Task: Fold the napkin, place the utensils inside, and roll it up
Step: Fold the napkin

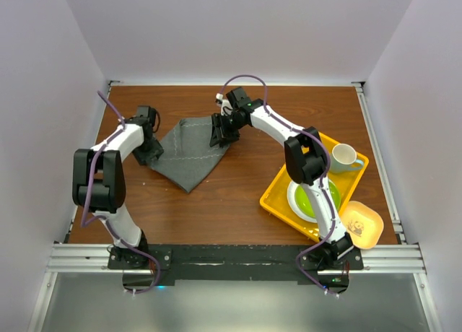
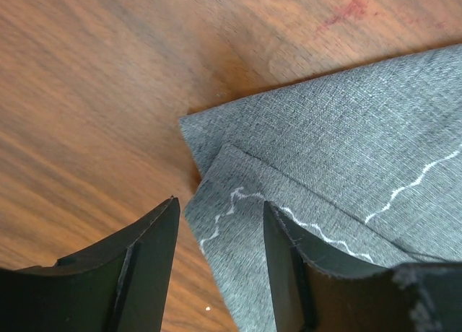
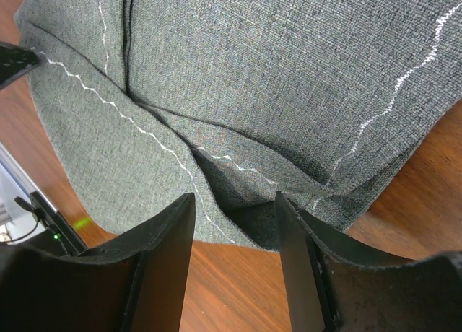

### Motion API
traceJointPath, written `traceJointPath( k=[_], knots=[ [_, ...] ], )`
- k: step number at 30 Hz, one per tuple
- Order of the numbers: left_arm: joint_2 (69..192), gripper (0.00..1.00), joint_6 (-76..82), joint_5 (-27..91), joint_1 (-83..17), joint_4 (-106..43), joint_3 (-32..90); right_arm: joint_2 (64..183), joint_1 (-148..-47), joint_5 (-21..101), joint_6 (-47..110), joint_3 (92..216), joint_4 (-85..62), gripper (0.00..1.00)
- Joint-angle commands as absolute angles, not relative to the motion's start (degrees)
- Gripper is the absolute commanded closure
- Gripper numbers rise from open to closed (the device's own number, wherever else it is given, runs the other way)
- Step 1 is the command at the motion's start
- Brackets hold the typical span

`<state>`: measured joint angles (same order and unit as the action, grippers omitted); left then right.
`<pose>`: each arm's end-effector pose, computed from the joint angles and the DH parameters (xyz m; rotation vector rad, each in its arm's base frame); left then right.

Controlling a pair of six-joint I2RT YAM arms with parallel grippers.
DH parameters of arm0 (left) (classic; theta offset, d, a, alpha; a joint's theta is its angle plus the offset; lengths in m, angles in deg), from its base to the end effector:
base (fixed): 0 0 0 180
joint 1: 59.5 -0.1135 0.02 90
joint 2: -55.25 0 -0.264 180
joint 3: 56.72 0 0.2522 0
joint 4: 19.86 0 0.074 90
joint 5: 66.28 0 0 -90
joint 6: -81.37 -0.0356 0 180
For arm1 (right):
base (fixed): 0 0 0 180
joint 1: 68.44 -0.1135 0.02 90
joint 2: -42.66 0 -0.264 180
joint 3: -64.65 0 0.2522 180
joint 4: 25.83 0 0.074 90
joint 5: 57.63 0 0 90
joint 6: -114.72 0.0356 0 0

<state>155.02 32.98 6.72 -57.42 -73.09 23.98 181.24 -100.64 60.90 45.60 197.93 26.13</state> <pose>0.3362 -0.0018 0.1883 -0.9859 2.5554 0.2212 0.4361 0.2947 0.1763 -0.4650 2.6555 0.9644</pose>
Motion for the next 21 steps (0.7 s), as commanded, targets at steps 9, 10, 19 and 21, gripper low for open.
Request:
traceJointPath(
  k=[9,10,19,21],
  knots=[
    [157.74,0.62,33.39,3.24,-54.94,-73.44,27.88,179.85,-100.61,62.60,45.02,202.16,26.26,0.48],
    [157.47,0.65,32.86,2.98,-54.85,-73.61,28.06,180.03,-100.69,62.69,45.28,202.42,26.26,0.48],
    [153.52,0.90,30.49,0.96,-52.65,-75.54,30.16,181.17,-100.61,64.62,47.83,203.56,23.62,0.46],
    [152.73,0.90,30.57,0.34,-51.34,-76.42,31.31,181.70,-100.61,65.41,48.71,203.74,22.48,0.46]
  ],
)
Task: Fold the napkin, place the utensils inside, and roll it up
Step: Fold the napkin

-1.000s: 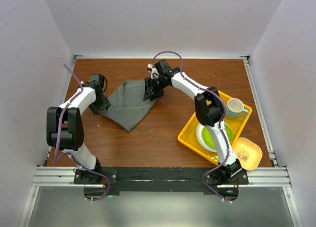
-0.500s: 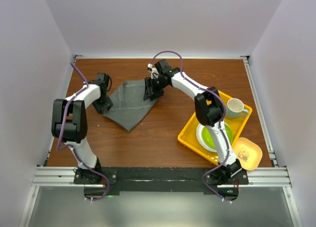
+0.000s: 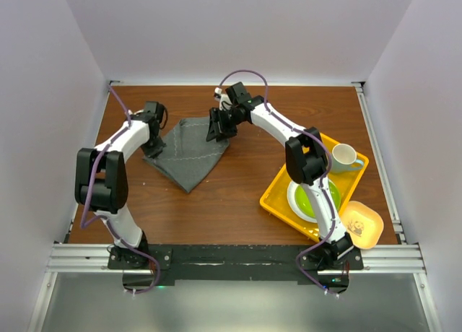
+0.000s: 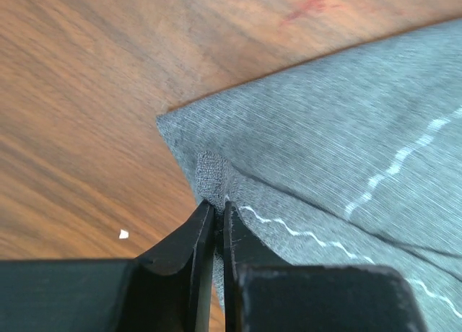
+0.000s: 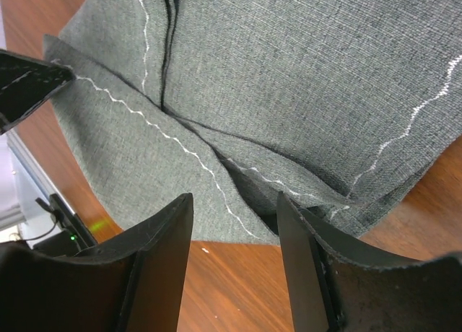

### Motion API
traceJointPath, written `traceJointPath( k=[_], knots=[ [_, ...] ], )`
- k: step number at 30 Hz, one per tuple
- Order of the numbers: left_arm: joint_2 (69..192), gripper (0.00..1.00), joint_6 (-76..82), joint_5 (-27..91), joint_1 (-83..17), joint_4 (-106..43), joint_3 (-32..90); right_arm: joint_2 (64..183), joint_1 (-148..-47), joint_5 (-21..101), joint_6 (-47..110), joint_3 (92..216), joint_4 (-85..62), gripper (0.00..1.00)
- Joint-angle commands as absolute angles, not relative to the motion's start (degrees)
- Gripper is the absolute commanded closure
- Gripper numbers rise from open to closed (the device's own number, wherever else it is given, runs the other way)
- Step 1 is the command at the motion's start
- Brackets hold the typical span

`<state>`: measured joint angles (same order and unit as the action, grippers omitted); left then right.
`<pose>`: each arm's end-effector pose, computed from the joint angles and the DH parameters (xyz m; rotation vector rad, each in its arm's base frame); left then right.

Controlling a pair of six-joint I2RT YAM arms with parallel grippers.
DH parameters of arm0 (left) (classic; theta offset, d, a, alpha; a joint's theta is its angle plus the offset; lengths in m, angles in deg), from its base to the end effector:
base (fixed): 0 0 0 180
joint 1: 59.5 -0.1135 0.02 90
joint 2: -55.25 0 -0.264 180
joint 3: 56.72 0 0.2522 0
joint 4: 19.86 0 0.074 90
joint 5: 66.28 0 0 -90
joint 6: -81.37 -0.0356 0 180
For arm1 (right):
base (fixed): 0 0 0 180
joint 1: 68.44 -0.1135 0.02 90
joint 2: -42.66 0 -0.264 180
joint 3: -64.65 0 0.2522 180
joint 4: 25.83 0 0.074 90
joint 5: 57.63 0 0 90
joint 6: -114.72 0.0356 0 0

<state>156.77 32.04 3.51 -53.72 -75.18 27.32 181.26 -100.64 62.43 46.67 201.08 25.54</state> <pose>0.3445 -0.0225 0.1938 -0.8840 2.5688 0.2828 0.4410 0.2988 0.1942 -0.4658 2.5940 1.0212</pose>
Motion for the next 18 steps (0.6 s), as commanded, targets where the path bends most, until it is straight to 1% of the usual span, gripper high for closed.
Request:
traceJointPath(
  k=[1,2,6,7,8,9,11,12,18],
  knots=[
    [152.46,0.90,30.57,0.42,-50.89,-76.51,31.57,182.40,-100.69,65.67,49.41,204.26,22.30,0.46],
    [152.11,0.90,30.75,0.77,-50.54,-77.12,32.18,182.84,-100.78,65.94,49.76,204.44,22.30,0.46],
    [150.62,0.85,31.28,1.57,-49.49,-77.92,32.63,183.90,-100.78,65.33,49.86,204.88,22.65,0.46],
    [150.26,0.85,31.36,1.65,-49.48,-78.01,32.46,184.07,-100.78,65.24,49.25,204.88,22.83,0.46],
    [149.56,0.86,31.45,1.74,-49.48,-77.92,32.28,184.42,-100.87,65.06,49.07,204.88,23.00,0.46],
    [149.21,0.90,31.19,2.00,-49.48,-77.57,32.10,184.60,-100.87,64.97,48.80,204.88,23.26,0.46],
    [147.46,0.94,31.19,3.14,-49.48,-75.65,31.49,185.21,-100.78,64.54,47.93,205.06,23.70,0.46],
    [146.84,1.00,30.93,3.67,-49.48,-74.76,31.23,185.39,-100.87,63.66,47.05,205.23,24.05,0.46],
    [143.06,1.00,28.47,7.28,-49.48,-70.01,28.59,187.32,-100.87,60.93,43.88,209.63,27.57,0.45]
  ],
)
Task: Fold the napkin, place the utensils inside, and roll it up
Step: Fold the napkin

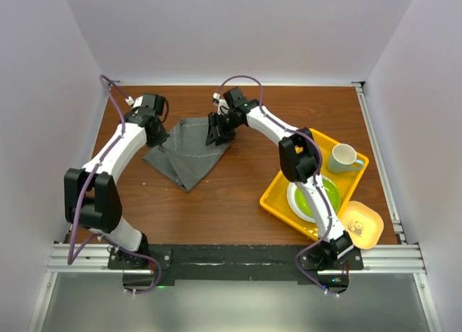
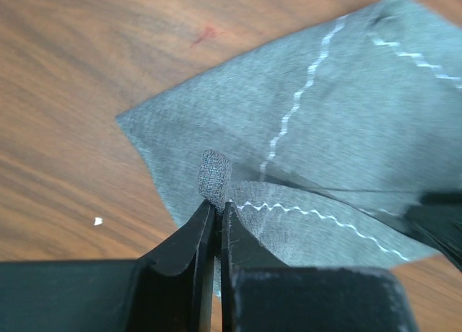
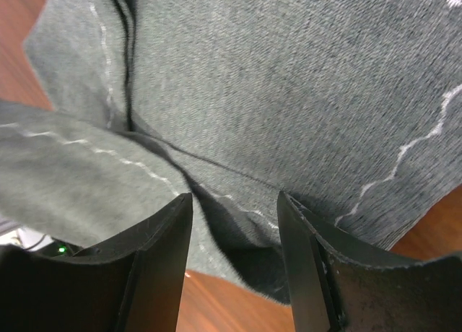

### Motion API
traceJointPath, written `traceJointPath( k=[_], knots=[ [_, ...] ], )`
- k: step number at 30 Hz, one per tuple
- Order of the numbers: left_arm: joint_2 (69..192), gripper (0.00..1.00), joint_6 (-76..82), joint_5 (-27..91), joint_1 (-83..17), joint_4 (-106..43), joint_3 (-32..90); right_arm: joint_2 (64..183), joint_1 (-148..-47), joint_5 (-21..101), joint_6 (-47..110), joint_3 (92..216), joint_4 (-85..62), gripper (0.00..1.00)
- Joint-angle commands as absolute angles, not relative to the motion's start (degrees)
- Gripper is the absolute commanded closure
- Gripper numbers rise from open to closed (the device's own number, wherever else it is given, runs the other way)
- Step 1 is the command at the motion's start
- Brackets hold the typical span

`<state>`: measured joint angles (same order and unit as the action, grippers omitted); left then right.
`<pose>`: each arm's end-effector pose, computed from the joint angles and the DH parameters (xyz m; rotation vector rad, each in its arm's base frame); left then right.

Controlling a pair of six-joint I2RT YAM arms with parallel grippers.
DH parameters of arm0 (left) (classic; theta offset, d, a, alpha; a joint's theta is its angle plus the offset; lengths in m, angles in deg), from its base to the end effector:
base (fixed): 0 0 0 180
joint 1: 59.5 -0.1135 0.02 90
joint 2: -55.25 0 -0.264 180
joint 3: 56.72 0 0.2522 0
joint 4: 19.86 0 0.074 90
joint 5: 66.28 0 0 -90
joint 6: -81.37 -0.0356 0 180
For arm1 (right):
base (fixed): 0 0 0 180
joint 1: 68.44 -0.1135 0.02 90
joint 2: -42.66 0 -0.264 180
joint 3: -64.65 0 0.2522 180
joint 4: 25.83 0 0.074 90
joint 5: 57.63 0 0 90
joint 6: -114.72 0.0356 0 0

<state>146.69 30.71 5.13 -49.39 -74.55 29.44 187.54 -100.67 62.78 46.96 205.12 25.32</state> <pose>0.3285 -0.0471 0.2609 -0.7468 2.4233 0.0924 0.4528 0.3068 0.1596 -0.4555 2.6343 1.0216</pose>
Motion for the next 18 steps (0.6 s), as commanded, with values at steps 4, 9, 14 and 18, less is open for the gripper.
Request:
traceJointPath(
  k=[4,9,14,18],
  knots=[
    [142.88,1.00,27.85,9.82,-49.48,-69.66,27.80,187.24,-100.96,60.84,43.44,210.24,26.78,0.44],
    [141.12,1.00,26.54,15.01,-49.48,-66.94,25.69,188.38,-101.22,61.11,43.88,211.47,25.82,0.43],
    [137.70,1.00,26.71,15.90,-49.48,-65.97,23.58,190.05,-101.48,60.85,43.18,211.91,26.25,0.44],
    [134.53,1.00,26.62,15.10,-49.48,-65.00,22.17,189.61,-101.57,60.58,42.21,211.48,27.13,0.45]
  ],
)
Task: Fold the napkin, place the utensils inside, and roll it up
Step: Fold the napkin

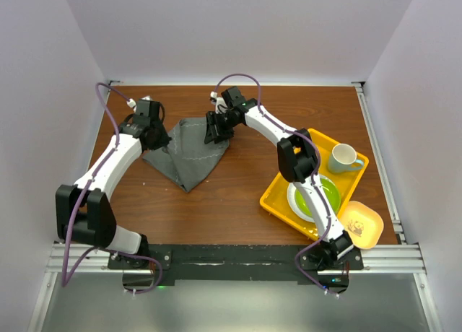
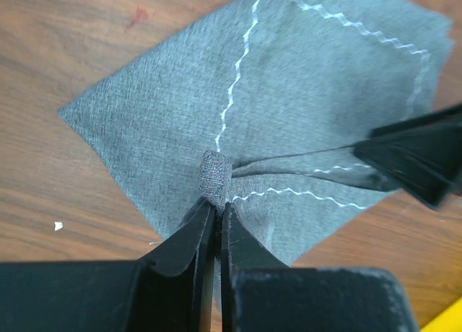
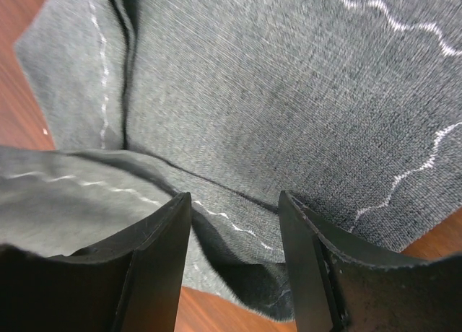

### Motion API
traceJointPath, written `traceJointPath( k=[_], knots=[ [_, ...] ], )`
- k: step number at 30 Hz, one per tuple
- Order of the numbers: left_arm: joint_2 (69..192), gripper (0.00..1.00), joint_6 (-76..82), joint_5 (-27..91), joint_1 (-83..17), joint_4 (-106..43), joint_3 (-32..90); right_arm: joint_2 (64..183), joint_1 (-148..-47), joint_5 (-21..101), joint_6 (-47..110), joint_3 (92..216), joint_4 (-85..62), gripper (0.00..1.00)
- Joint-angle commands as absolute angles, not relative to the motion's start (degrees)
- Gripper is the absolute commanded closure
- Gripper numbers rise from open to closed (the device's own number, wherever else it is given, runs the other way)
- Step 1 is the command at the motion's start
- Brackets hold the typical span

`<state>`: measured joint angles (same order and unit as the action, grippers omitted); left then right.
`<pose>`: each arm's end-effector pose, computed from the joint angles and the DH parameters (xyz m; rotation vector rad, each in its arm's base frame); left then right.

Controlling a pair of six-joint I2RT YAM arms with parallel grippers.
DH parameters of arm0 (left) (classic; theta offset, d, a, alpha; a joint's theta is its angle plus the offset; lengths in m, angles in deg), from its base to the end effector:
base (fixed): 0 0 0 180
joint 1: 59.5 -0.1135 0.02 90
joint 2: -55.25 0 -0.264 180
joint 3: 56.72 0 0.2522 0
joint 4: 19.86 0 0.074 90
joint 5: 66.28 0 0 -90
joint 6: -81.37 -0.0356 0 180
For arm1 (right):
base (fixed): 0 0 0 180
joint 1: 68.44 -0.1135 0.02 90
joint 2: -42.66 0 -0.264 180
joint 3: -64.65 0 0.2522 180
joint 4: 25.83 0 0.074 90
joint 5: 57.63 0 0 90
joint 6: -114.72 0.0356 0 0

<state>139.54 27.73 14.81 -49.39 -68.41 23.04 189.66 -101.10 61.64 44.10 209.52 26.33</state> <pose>0.3069 -0.0491 0.2690 -0.6276 2.4070 -0.1494 0.4576 0.3140 0.1626 -0.5238 2.5864 0.9887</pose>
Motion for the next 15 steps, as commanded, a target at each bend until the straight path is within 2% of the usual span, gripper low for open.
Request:
traceJointPath(
  k=[1,10,15],
  knots=[
    [133.57,1.00,26.71,15.10,-49.48,-64.39,21.56,189.26,-101.66,60.58,42.04,210.78,27.22,0.46],
    [135.32,1.00,25.92,15.28,-49.75,-62.19,21.55,182.84,-101.40,59.53,41.51,202.95,27.92,0.58],
    [137.77,0.98,24.69,14.84,-51.15,-61.05,21.73,179.95,-100.96,59.35,40.98,200.41,28.46,0.60]
  ],
)
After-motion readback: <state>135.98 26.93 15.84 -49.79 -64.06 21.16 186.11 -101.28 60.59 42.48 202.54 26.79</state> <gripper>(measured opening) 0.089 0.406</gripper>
